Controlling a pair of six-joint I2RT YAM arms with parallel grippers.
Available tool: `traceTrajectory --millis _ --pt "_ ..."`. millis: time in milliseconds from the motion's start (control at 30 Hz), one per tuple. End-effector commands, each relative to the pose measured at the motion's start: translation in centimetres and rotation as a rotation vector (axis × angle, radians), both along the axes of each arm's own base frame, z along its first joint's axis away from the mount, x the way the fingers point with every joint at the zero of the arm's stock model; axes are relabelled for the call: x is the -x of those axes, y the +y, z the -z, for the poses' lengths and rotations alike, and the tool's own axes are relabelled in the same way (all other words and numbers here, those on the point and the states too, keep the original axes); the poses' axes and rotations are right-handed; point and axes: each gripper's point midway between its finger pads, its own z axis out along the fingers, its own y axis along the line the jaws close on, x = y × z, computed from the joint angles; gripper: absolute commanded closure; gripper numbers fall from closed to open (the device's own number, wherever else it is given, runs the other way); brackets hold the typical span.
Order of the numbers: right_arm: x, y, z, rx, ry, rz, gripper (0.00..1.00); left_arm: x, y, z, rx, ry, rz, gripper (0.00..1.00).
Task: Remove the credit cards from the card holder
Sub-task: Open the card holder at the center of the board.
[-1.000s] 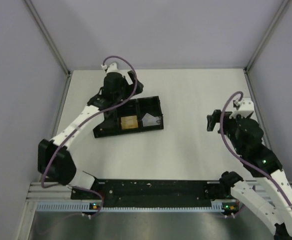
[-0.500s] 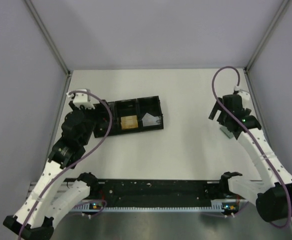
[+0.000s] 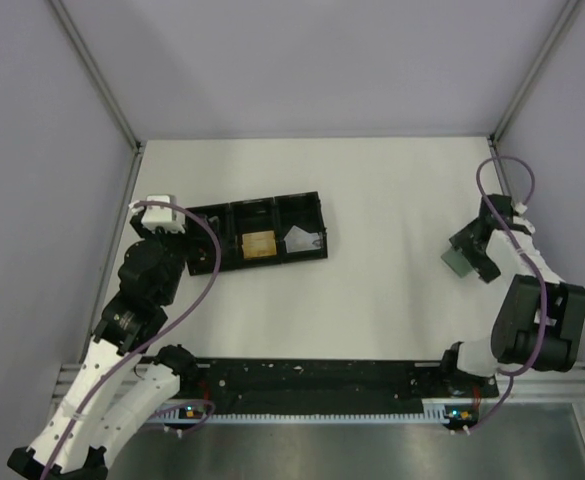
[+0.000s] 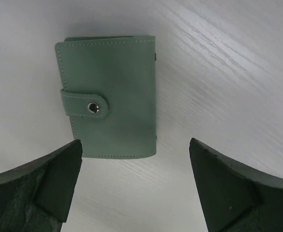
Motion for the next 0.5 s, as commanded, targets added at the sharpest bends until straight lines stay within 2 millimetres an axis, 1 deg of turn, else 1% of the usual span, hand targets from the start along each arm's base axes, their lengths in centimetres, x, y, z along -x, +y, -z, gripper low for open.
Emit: traceTrajectory --millis 0,100,167,233,333,467 --pt "-1.7 0.8 0.9 -0.163 -0.219 0.053 0.12 -0.1 0.3 -1.1 0.001 -0.050 -0.014 0.01" --pt "-1.6 0.9 1.9 -0.209 -0.303 0.069 0.18 0.0 0.1 -1.0 -0.005 -0.051 -0.009 0.01" --pt "-1.9 0.7 2.0 -0.227 -0.370 0.078 0.21 0.0 0.0 -1.0 -0.005 -0.051 -0.005 0.01" --pt "-1.7 1.1 2.4 -0.261 -0.409 0.083 0.22 0.0 -0.1 -1.0 -0.003 -0.051 0.001 0.01" --pt "-1.4 0.9 2.9 -0.271 -0.433 0.112 0.23 0.0 -0.2 -0.9 -0.005 -0.048 0.004 0.01" --pt "-0.9 1.2 3.7 -0.287 -0.421 0.118 0.25 -0.1 -0.1 -0.9 -0.006 -0.048 0.001 0.01"
